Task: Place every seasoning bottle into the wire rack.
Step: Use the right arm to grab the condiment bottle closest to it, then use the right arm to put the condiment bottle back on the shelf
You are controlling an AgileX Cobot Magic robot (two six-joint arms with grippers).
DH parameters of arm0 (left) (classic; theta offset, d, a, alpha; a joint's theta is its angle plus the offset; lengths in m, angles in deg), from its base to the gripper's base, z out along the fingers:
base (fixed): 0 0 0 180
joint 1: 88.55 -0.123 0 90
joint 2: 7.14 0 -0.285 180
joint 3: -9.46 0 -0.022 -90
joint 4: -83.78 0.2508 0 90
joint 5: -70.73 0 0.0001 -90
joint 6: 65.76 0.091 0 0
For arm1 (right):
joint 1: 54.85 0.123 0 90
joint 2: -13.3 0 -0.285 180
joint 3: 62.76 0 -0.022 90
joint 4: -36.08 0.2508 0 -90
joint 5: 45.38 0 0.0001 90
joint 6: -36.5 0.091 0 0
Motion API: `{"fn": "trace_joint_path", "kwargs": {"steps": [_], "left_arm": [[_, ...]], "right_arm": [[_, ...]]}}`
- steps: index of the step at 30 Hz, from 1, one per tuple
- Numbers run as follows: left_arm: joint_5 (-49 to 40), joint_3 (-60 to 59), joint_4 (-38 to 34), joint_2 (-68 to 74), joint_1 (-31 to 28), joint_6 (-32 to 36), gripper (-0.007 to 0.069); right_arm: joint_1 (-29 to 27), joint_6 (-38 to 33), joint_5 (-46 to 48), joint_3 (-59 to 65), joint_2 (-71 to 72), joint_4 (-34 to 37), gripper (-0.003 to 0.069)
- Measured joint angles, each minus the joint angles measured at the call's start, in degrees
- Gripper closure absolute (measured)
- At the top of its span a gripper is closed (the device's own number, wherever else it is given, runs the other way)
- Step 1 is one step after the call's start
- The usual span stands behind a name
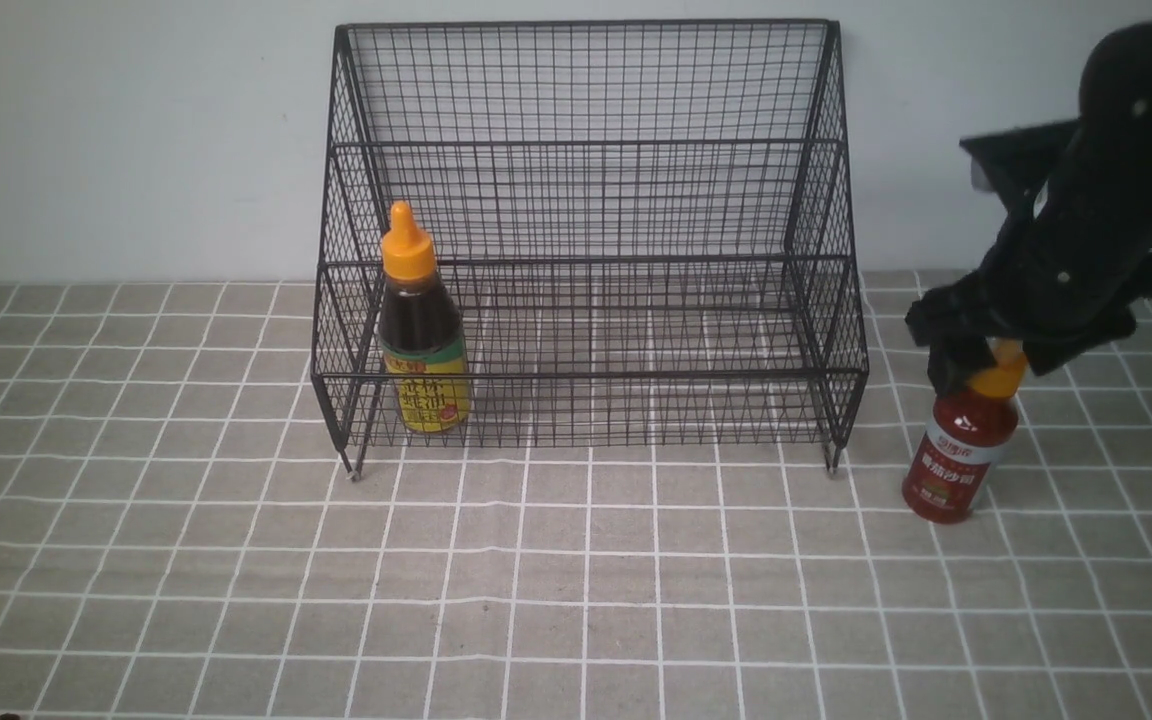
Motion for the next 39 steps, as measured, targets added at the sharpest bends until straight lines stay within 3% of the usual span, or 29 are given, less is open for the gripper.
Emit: {"fn": "trace_joint_path", "kwargs": {"steps": [2,3,8,14,19,25,39], "left_arm": [[0.00,0.00,0.00,0.00,0.00,0.00,0.0631],[0.00,0.00,0.00,0.00,0.00,0.00,0.0631],[0.00,0.00,0.00,0.00,0.00,0.00,0.0631],[0.00,0.00,0.00,0.00,0.00,0.00,0.0631],[0.00,0.00,0.00,0.00,0.00,0.00,0.0631],[0.00,0.00,0.00,0.00,0.00,0.00,0.0631],[0.00,0.00,0.00,0.00,0.00,0.00,0.0631]], "right_arm": [[0.00,0.32,1.12,0.00,-0.01,0.15,0.0366],[0.00,0.32,1.19,0.00,0.08,0.15,0.0376],[0.00,0.37,4.69,-2.06,3.00,-0.48,0.0363],[0.11,0.37,7.66,-13.39,10.28,0.04,0.0363],[4.96,-2.45,7.94,-24.67,12.87,6.56,0.0363],[12.43,-4.75,9.34,-25.41,7.44,10.38,0.0363],[12.79,-3.90,7.27,-25.41,-3.88,7.72,0.0363]]}}
